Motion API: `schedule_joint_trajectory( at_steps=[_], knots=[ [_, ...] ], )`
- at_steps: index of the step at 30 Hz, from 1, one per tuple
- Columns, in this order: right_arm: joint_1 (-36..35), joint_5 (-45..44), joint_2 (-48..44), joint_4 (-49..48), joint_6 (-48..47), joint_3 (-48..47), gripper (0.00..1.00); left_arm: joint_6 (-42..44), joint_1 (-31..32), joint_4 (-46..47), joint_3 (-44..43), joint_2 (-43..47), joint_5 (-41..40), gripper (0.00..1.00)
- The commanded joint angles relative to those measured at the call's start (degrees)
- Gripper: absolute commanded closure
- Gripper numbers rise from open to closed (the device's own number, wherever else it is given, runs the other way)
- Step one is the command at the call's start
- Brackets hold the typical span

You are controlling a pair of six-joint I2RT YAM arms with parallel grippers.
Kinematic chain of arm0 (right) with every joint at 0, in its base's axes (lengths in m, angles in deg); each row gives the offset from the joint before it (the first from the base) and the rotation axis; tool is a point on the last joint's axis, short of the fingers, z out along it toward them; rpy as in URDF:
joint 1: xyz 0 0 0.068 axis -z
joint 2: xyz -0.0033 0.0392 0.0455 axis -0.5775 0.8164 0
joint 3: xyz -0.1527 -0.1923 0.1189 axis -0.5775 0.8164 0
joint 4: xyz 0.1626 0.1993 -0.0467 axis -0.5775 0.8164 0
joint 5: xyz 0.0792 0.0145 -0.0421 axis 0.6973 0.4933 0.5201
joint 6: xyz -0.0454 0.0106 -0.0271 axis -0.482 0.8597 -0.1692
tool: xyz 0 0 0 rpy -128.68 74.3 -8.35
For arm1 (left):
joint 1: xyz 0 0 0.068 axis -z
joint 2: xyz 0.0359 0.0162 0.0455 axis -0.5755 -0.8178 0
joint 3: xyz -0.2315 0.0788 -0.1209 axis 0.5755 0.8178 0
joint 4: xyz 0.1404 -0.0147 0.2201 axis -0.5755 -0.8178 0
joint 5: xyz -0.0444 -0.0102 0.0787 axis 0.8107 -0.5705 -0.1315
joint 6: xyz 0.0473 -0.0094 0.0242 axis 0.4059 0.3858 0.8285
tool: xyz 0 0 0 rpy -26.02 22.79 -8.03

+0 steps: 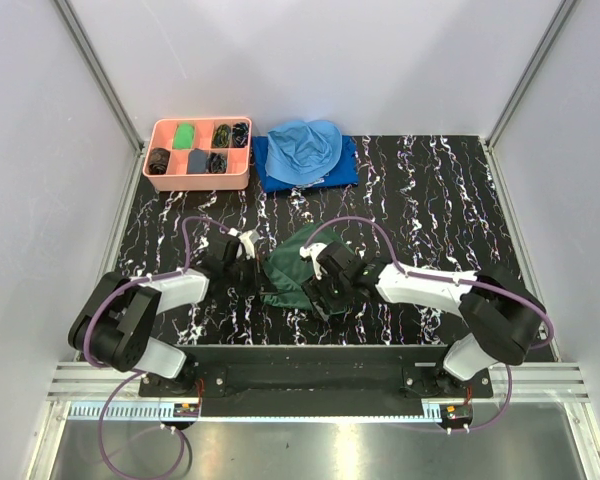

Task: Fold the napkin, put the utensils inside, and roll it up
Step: Roll the napkin with the utensil

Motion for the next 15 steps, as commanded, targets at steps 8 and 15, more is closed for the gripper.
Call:
schedule_joint_trajectory(
  at_steps=[8, 15],
  knots=[
    [0.15, -1.5, 1.78, -1.63, -0.15, -2.55, 0.24, 2.54, 0.01, -6.21, 0.35, -3.11, -2.22, 1.0],
    [-4.06, -5.7, -3.23, -2.77, -8.23, -5.8, 0.22, 2.54, 0.09, -9.46, -1.32, -4.16, -2.75, 1.0]
  ],
)
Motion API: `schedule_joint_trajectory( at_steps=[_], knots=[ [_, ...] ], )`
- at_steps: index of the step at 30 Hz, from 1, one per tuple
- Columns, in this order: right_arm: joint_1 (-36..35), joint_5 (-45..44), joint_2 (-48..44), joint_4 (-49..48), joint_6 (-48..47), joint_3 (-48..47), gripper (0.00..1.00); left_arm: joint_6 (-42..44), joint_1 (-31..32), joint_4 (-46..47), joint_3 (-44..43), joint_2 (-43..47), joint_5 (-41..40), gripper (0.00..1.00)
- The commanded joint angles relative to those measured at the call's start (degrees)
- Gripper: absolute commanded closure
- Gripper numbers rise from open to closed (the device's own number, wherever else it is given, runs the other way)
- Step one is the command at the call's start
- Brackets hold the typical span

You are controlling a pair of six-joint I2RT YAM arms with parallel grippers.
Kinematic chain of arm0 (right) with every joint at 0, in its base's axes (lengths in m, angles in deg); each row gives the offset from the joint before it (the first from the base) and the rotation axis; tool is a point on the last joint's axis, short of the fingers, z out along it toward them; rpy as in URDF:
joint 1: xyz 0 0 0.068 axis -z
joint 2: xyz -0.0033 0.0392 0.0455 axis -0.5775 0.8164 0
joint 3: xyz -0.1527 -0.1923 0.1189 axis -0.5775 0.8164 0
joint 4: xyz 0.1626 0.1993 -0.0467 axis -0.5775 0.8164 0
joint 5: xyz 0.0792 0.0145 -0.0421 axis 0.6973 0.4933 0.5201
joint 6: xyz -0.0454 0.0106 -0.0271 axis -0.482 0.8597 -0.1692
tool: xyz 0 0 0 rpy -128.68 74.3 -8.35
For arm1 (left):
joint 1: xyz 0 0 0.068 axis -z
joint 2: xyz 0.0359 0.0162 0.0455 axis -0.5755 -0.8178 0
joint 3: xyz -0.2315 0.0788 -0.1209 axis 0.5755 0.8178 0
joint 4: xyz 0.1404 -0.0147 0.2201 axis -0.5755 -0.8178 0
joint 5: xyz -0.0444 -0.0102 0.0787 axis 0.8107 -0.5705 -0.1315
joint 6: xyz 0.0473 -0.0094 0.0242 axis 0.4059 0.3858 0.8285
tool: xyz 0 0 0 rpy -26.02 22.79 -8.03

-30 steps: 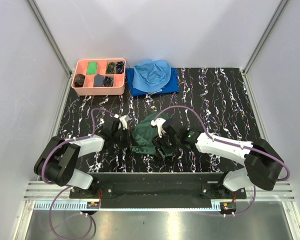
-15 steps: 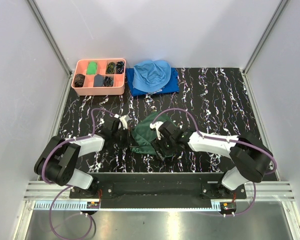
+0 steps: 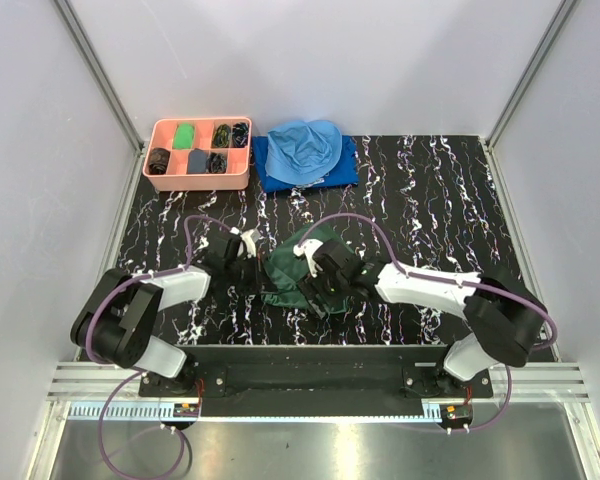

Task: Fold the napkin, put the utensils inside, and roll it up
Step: Roll the napkin with the utensil

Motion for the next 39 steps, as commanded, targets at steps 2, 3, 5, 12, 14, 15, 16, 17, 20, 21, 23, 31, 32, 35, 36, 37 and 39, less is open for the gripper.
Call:
schedule_joint_trajectory(
  at_steps=[2, 3, 5, 12, 14, 15, 16, 17, 20, 21, 23, 31, 32, 35, 36, 37, 39],
  knots=[
    [-6.33, -6.47, -2.07, -3.02, -8.37, -4.69, 0.22, 2.48, 0.03, -9.0, -0.28, -3.29, -3.12, 1.0],
    [-7.29, -7.08, -0.68, -3.46, -9.0, -4.95, 0.22, 2.56, 0.03, -9.27, -0.62, -3.55, -3.03, 1.0],
    [-9.49, -8.75, 1.17, -4.69, -10.84, -5.3, 0.23, 2.74, -0.06, -9.71, -0.98, -3.73, -2.85, 1.0],
    [-10.82, -12.01, 7.42, -9.44, -14.98, -5.22, 0.25, 2.74, -0.33, -9.89, -1.24, -3.9, -2.15, 1.0],
    [-10.82, -11.84, 8.21, -9.44, -16.03, -5.57, 0.26, 2.74, -0.33, -9.89, -1.24, -3.9, -2.06, 1.0],
    [-10.82, -11.84, 9.17, -9.44, -16.3, -5.66, 0.27, 2.83, -0.33, -9.89, -1.42, -3.9, -1.98, 1.0],
    [-10.82, -12.18, 9.62, -9.35, -16.65, -5.66, 0.27, 2.83, -0.33, -9.89, -1.42, -3.9, -1.89, 1.0],
    [-10.9, -12.36, 10.06, -9.44, -16.74, -5.74, 0.27, 2.91, -0.24, -9.89, -1.51, -3.9, -1.89, 1.0],
    [-10.73, -12.71, 12.08, -8.56, -16.74, -6.27, 0.29, 3.0, -0.33, -9.71, -1.51, -3.99, -1.71, 1.0],
    [-10.64, -12.02, 13.04, -7.69, -16.48, -6.53, 0.3, 3.0, -0.24, -9.62, -1.51, -3.99, -1.62, 1.0],
    [-10.29, -10.7, 14.1, -6.46, -16.13, -7.5, 0.33, 3.09, -0.33, -9.53, -1.42, -3.99, -1.36, 1.0],
    [-9.76, -2.27, 18.67, 2.16, -14.37, -11.19, 0.66, 3.0, -0.33, -8.39, -2.3, -1.54, -1.01, 0.88],
    [-9.85, -1.56, 18.93, 2.86, -14.1, -11.63, 0.68, 2.74, -0.5, -8.48, -2.65, -0.83, -1.27, 0.81],
    [-9.59, 1.43, 20.25, 5.93, -13.49, -13.56, 0.72, 2.48, -1.11, -9.53, -3.79, 3.03, -3.29, 0.6],
    [-9.5, 2.92, 20.34, 6.9, -13.14, -13.83, 0.73, 2.56, -1.73, -9.88, -3.88, 5.39, -3.9, 0.58],
    [-9.5, 3.63, 20.34, 7.08, -12.96, -13.74, 0.73, 2.56, -2.08, -10.76, -3.88, 6.72, -5.04, 0.54],
    [-8.27, 6.69, 20.08, 6.91, -12.26, -13.31, 0.74, 2.74, -3.39, -11.55, -3.53, 10.4, -6.1, 0.48]
  ],
)
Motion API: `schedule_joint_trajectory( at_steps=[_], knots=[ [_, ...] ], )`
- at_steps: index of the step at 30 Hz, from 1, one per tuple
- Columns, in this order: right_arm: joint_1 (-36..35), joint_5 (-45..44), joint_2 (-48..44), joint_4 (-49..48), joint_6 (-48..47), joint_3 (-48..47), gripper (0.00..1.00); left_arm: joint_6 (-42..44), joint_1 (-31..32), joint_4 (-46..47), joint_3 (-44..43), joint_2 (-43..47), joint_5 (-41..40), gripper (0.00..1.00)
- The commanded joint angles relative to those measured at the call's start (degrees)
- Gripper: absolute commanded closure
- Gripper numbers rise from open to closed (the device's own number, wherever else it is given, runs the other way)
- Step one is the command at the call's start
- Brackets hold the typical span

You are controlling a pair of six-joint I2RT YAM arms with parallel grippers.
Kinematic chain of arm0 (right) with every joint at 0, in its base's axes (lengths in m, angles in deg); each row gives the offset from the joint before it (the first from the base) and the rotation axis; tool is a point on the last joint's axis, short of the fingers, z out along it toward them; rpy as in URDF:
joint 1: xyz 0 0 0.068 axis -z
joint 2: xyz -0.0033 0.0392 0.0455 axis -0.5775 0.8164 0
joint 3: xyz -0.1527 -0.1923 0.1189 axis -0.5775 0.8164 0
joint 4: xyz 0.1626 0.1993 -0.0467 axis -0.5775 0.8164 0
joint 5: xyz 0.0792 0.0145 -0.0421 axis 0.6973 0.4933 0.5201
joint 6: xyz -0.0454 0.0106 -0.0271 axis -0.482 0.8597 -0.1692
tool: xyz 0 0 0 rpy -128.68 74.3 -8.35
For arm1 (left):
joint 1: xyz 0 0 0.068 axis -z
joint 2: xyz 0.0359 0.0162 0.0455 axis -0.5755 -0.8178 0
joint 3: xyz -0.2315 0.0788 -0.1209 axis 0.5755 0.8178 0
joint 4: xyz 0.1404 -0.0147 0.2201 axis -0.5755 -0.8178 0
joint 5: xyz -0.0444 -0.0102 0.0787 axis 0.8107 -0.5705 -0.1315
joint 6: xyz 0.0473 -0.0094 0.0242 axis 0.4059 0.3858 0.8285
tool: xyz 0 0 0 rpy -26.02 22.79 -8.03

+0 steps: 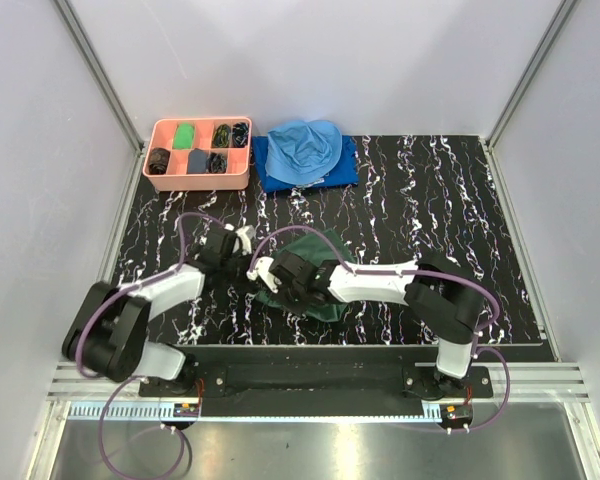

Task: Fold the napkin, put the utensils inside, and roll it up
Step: Roll the napkin with the utensil

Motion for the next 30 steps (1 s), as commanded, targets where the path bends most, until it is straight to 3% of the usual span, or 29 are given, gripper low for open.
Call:
schedule_joint_trajectory(
  at_steps=[1, 10, 17, 21, 25, 30],
  knots=[
    [1.59, 10.44, 2.94, 7.7, 2.61, 1.43, 0.74, 1.51, -2.7, -4.66, -0.36, 7.99, -6.19, 0.46],
    [6.77, 22.75, 3.38, 5.76, 3.05, 2.22, 0.75, -0.94, -4.02, -7.75, 4.56, 20.04, -11.65, 0.24],
    [10.29, 32.32, 5.75, 5.85, 2.17, 1.08, 0.76, -4.89, -4.11, 1.72, 10.62, 21.63, -4.28, 0.2],
    [12.05, 35.85, 7.51, 5.85, 2.17, 0.38, 0.77, -6.57, -4.11, 10.59, 13.44, 18.56, -0.85, 0.22],
    [13.54, 37.43, 8.65, 5.76, 1.82, -0.15, 0.76, -7.27, -4.11, 13.43, 14.06, 15.39, 0.13, 0.29],
    [15.47, 39.72, 10.15, 5.76, 1.38, -0.94, 0.77, -7.1, -4.11, 15.27, 15.2, 12.05, 0.3, 0.46]
  ],
)
